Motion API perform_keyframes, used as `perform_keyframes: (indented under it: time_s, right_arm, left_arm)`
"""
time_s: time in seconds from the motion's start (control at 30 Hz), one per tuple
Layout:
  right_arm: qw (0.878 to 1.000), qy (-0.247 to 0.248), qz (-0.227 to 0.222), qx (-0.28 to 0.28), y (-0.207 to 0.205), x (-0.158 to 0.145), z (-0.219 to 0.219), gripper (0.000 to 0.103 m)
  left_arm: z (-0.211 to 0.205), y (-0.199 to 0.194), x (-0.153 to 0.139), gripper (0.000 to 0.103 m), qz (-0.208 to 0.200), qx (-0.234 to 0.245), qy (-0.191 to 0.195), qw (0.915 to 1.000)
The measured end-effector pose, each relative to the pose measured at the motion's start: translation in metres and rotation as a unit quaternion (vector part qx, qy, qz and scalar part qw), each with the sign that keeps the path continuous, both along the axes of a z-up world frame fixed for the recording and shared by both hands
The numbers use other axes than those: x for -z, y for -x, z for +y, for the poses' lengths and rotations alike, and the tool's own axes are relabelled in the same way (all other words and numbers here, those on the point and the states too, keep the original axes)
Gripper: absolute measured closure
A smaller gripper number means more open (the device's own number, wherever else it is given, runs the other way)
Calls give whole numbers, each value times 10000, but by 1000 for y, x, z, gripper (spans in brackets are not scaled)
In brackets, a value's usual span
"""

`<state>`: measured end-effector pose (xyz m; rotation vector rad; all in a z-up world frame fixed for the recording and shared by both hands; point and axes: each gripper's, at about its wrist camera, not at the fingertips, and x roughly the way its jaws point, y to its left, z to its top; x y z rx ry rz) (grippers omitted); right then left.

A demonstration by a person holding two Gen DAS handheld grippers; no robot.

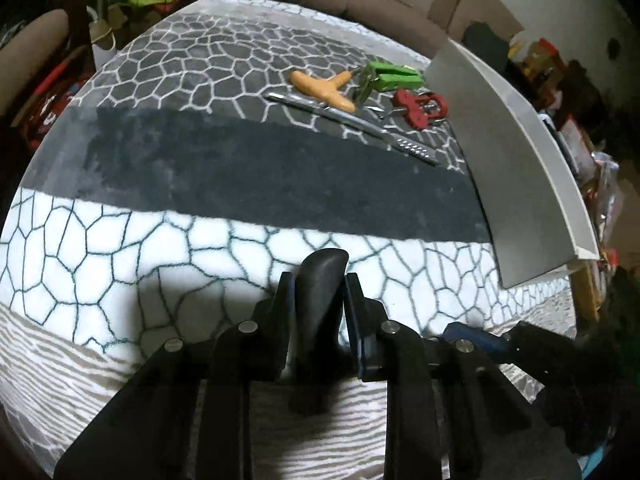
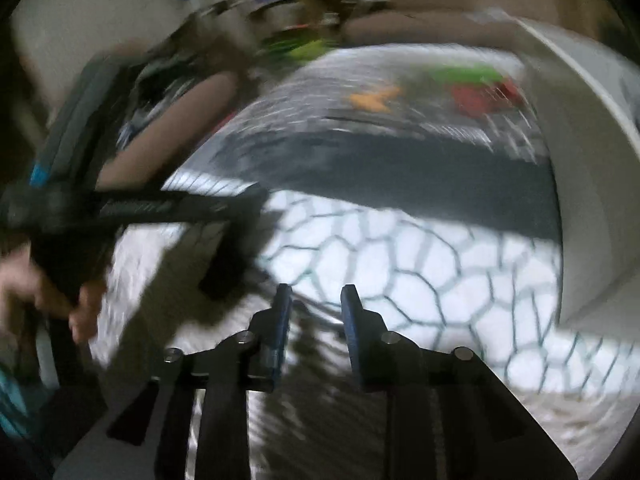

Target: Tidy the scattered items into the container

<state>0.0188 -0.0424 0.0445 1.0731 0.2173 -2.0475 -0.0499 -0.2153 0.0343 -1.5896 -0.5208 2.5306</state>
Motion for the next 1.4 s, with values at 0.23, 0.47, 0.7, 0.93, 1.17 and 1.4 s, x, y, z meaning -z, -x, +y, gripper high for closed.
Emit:
perform_keyframes:
  time_s: [0.23,0.47,0.7,0.93,1.17,1.4]
  right_arm:
    - [9956,-666,483,-441,-10,19,-25,59]
    - [9965,-466,218,-664,-3,25,-19,66]
    - [9949,-238,-71,-975,-14,14,-23,85]
    - [9965,152,-537,-628,-5,33,-20,92]
    - [9924,843,-891,-45,10,26,-1,92]
    - [9893,1092,-938,250,20,20,10,92]
  left_arm:
    - [11,-4,-8,81,115,215,-65,9997]
    - [17,-4,-15,79,200,300,-171,9992]
    - [25,1,-25,84,350,431,-506,9972]
    - [26,5,-9,93,45,374,-513,9980]
    - [-17,-7,-19,61,230,-152,-733,9969]
    - [1,-9,5,51,-211,241,-787,9964]
